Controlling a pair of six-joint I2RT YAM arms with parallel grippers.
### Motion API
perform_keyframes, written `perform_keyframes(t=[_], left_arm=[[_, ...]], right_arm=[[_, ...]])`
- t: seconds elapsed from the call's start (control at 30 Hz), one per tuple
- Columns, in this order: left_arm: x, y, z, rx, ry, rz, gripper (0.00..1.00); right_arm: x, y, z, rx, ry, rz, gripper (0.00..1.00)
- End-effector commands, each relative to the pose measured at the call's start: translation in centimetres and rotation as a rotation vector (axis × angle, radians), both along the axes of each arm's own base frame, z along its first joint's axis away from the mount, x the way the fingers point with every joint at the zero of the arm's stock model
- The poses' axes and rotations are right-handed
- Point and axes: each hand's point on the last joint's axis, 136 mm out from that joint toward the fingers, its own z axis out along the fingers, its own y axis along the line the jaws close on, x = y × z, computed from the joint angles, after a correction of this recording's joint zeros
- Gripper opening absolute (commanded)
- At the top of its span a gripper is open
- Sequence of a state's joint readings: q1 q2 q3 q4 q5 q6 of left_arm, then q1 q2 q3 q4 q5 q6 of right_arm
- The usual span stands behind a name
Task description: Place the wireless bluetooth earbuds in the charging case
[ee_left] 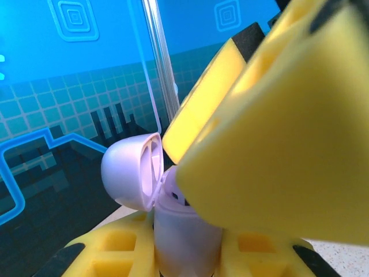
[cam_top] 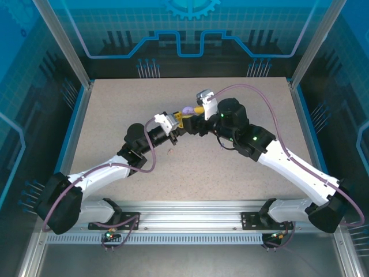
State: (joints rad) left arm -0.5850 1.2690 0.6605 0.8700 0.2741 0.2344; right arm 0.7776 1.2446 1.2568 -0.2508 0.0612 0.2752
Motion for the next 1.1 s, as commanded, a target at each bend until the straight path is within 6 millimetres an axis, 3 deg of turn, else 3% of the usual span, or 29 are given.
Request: perform_keyframes(t=[0.0,0.3,0.4,0.5,0.63,0.8,0.9,1.07], left_arm=[[-0.1,-0.3,1.4,-0.042,-0.034,-0.008,0.0],[0.0,-0.3,1.0,-0.041,-0.025,-0.005,0.0],[0.0,-0.3,1.0,-0.043,-0.022,-0.004,0.0],[0.1,-0.2,1.0,-0.047,-0.021,-0.001,0.0],[0.2,0.0,1.2,-0.055,-0.022,0.012,0.0],[0.0,0.3,1.3,-0.077,-0.019,0.017,0.0],[-0.1,0.5,1.3,-0.087,-0.014,0.02,0.0],[-0.5,1.0,1.7,-0.095,-0.027,0.033,0.0]], right_arm=[[-1.5,-0.6,3.7,0.076,-0.013,0.039,0.77],[-1.9,-2.6,7.9,0.196,-0.013,-0.001,0.85],[-1.6,-4.0,8.3,0.215,0.001,-0.052,0.85],[-0.5,-5.8,7.2,0.194,0.036,-0.148,0.84],[2.0,-10.4,2.0,0.141,0.204,-0.378,0.83],[4.3,-16.1,-8.1,-0.012,0.456,-0.655,0.8],[5.4,-17.0,-13.2,-0.101,0.577,-0.717,0.76],[7.4,-15.9,-20.1,-0.283,0.733,-0.697,0.59]])
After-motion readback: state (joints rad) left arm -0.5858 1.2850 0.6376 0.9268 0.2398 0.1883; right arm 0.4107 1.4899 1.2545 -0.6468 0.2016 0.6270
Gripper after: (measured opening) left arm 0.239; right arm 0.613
